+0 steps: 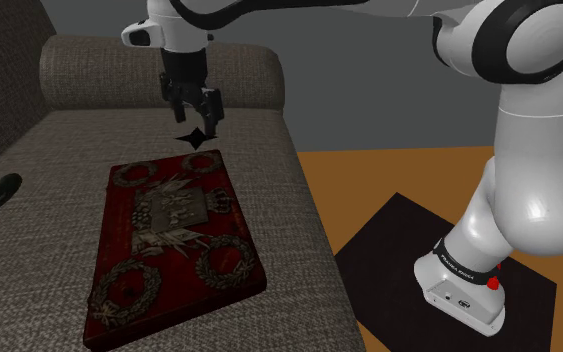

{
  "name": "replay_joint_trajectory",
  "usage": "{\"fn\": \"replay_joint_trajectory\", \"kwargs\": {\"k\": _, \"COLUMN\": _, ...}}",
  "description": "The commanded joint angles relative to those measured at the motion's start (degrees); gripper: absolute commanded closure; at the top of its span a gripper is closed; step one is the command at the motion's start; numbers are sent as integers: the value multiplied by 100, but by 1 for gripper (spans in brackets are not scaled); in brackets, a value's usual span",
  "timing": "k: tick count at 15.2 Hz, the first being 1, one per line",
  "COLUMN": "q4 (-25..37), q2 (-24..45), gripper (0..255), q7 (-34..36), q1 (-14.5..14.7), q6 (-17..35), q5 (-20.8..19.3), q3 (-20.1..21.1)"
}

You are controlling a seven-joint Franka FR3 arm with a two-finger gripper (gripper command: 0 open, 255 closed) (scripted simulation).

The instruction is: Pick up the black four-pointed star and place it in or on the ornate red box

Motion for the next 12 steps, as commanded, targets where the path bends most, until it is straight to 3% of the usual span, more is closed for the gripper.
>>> {"fn": "replay_joint_trajectory", "kwargs": {"k": 1, "q4": -142, "q2": 5, "gripper": 0, "q7": -53, "q1": -16, "q6": 140, "q5": -8, "q3": 3}}
{"fn": "replay_joint_trajectory", "kwargs": {"k": 3, "q4": -356, "q2": -5, "gripper": 0, "q7": -47, "q1": -32, "q6": 343, "q5": -8, "q3": 0}}
{"fn": "replay_joint_trajectory", "kwargs": {"k": 11, "q4": -356, "q2": -5, "gripper": 0, "q7": -47, "q1": -32, "q6": 342, "q5": -8, "q3": 0}}
{"fn": "replay_joint_trajectory", "kwargs": {"k": 12, "q4": -356, "q2": -5, "gripper": 255, "q7": -47, "q1": -32, "q6": 342, "q5": -8, "q3": 0}}
